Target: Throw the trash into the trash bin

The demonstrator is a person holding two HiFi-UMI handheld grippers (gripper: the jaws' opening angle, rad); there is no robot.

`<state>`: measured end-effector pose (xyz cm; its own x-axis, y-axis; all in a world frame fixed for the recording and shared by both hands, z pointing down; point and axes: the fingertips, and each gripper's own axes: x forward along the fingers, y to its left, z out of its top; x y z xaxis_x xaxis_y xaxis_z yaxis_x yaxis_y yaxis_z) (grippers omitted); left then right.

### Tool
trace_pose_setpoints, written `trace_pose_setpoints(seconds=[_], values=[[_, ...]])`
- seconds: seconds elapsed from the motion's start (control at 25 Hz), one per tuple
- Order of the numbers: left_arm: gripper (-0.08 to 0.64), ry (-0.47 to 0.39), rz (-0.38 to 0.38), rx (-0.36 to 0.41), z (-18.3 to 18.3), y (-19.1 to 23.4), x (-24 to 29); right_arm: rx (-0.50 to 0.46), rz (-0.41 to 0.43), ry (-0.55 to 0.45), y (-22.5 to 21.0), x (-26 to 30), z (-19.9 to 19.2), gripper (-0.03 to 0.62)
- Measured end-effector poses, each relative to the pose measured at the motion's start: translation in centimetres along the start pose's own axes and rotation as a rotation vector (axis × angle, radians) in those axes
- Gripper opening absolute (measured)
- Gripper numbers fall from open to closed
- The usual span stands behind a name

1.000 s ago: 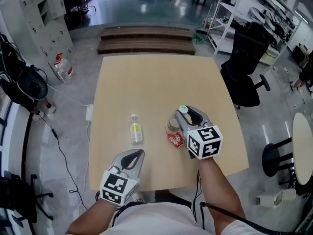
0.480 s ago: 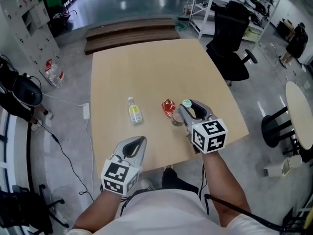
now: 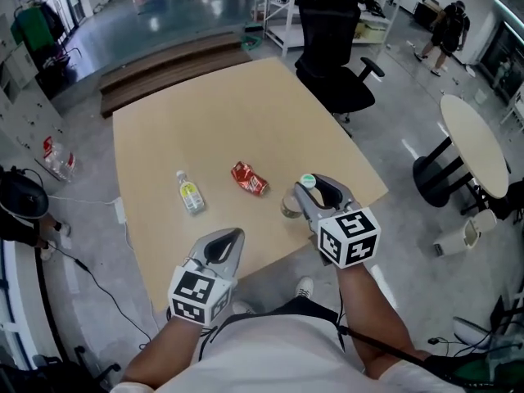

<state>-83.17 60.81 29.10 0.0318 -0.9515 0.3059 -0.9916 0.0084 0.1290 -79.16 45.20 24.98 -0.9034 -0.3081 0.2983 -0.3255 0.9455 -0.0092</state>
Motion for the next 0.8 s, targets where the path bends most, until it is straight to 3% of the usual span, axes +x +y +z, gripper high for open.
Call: trace_pose_setpoints(seconds=[0.36,0.52,0.8], values=[[0.008,0.005,-0.150,0.041,1.6,-6.4,6.1,0.047,-0.159,-0.032,-7.3,-8.7,-1.3,0.150],[0.008,0.016,-0.244,0.047,1.4,-11.7,9.2,0.063,-0.228,-0.023,-10.9,-13.3,-2.9,0.150],[0.008,0.042,-0.421,0.125,1.9,-20.3,13.3,0.112,-0.379,-0.027,-16.7,-21.2,-5.4,0.150]])
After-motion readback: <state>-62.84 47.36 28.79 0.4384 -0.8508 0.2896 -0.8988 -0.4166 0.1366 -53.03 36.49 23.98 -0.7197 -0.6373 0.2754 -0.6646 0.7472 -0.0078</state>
